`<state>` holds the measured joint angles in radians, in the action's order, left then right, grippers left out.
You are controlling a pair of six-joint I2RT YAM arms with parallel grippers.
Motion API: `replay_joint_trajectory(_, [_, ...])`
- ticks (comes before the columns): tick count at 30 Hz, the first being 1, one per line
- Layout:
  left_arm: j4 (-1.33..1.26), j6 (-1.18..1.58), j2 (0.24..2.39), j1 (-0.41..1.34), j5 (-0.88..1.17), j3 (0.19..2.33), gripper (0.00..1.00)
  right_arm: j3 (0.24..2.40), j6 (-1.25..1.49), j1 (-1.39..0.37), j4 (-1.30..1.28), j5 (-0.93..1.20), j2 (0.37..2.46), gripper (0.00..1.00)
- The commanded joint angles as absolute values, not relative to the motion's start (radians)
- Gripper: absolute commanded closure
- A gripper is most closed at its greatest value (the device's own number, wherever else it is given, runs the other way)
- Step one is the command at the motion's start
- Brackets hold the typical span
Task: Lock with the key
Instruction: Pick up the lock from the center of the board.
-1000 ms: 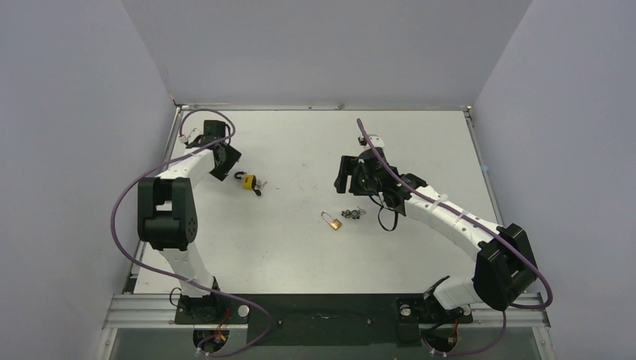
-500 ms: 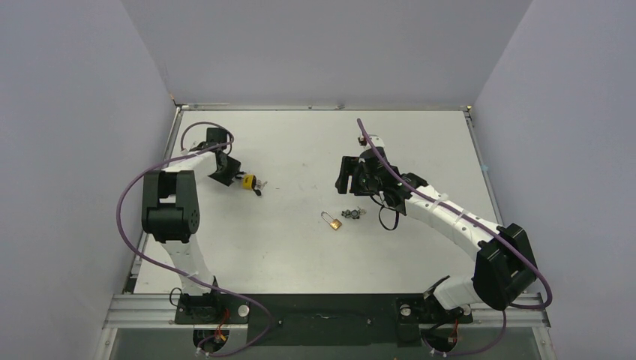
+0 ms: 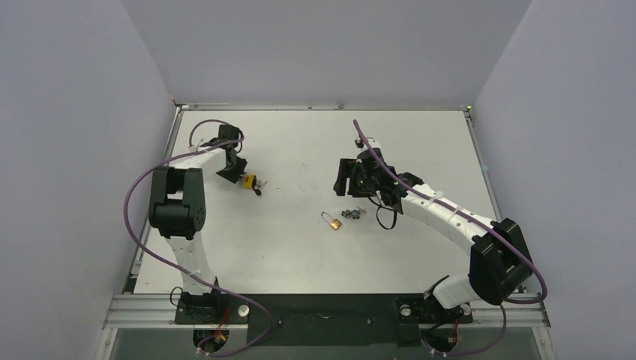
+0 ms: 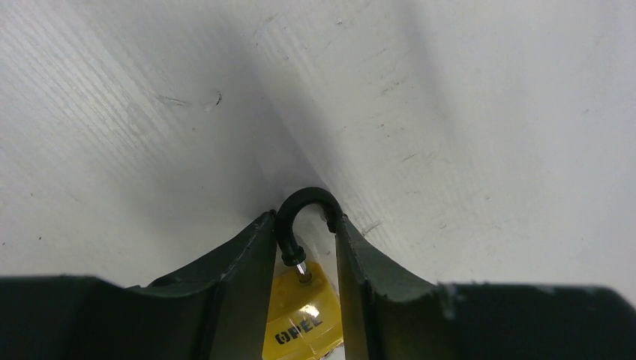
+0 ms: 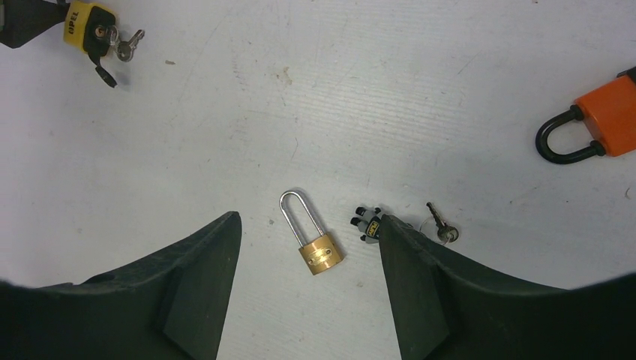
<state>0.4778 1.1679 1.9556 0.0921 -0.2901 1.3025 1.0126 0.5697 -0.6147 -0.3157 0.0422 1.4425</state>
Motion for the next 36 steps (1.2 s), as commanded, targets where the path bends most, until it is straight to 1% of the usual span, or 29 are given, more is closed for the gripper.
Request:
replay_joint_trajectory(1, [0.607,1.204,2.020,0.129,-0.360,1.354,0.73,1.045,0.588,-0.609,-0.267,0.057,1.442,0.37])
replay_joint_trajectory(2, [0.612,1.205,2.026,0.132,-0.369,1.356,0.75,1.044,0.591,-0.609,-0.263,0.065,1.442,0.37])
replay_joint_trajectory(4, [0.630,1.208,2.038,0.139,-0.377,1.366,0.83,1.042,0.599,-0.609,-0.252,0.082,1.443,0.37])
replay_joint_trajectory(5, [0.637,1.211,2.045,0.140,-0.370,1.367,0.94,1.040,0.603,-0.610,-0.245,0.089,1.444,0.37])
replay_joint_trajectory(6, [0.638,1.215,2.047,0.139,-0.364,1.366,0.98,1.039,0.609,-0.611,-0.230,0.102,1.444,0.37])
replay_joint_trajectory(7, [0.638,1.214,2.045,0.138,-0.347,1.364,1.00,1.038,0.613,-0.614,-0.223,0.109,1.447,0.37])
replay_joint_trajectory(10, [0.605,1.197,2.008,0.147,-0.323,1.331,1.00,1.039,0.628,-0.627,-0.171,0.138,1.451,0.36])
replay_joint_trajectory(14, [0.535,1.198,1.889,0.153,-0.230,1.243,1.00,1.054,0.631,-0.660,-0.101,0.150,1.472,0.34])
replay_joint_trajectory(20, [0.480,1.233,1.637,0.185,-0.120,1.129,1.00,1.068,0.636,-0.722,0.026,0.135,1.503,0.32])
replay_joint_trajectory(24, [0.451,1.269,1.500,0.215,-0.084,1.072,1.00,1.067,0.636,-0.750,0.098,0.127,1.517,0.31])
replay_joint_trajectory(27, [0.453,1.299,1.427,0.247,-0.070,1.066,1.00,1.067,0.614,-0.783,0.145,0.111,1.510,0.31])
replay_joint_trajectory(32, [0.462,1.326,1.324,0.277,-0.034,1.088,1.00,1.017,0.523,-0.811,0.220,0.055,1.411,0.27])
replay_joint_trajectory(36, [0.478,1.330,1.302,0.307,0.014,1.159,1.00,1.045,0.394,-0.854,0.159,0.026,1.371,0.25])
